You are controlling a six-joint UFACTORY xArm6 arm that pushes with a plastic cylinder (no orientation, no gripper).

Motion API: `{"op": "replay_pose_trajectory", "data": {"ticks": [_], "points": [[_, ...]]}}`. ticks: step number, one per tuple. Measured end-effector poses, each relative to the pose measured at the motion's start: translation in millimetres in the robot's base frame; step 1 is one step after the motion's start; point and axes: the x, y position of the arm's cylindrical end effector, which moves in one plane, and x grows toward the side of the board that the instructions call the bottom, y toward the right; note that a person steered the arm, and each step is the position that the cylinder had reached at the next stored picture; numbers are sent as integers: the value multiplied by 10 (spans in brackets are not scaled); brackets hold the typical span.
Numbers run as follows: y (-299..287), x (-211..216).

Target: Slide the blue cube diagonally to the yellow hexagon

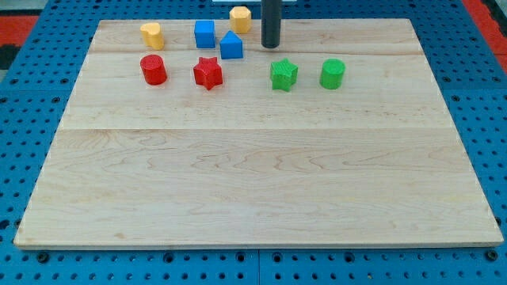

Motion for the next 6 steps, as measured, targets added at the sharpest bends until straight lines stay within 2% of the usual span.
{"op": "replay_pose_trajectory", "data": {"ticks": [1, 2, 4, 5, 6], "points": [[-655, 321], [-964, 241], [-888, -43], [-1137, -142], [-1597, -7]]}}
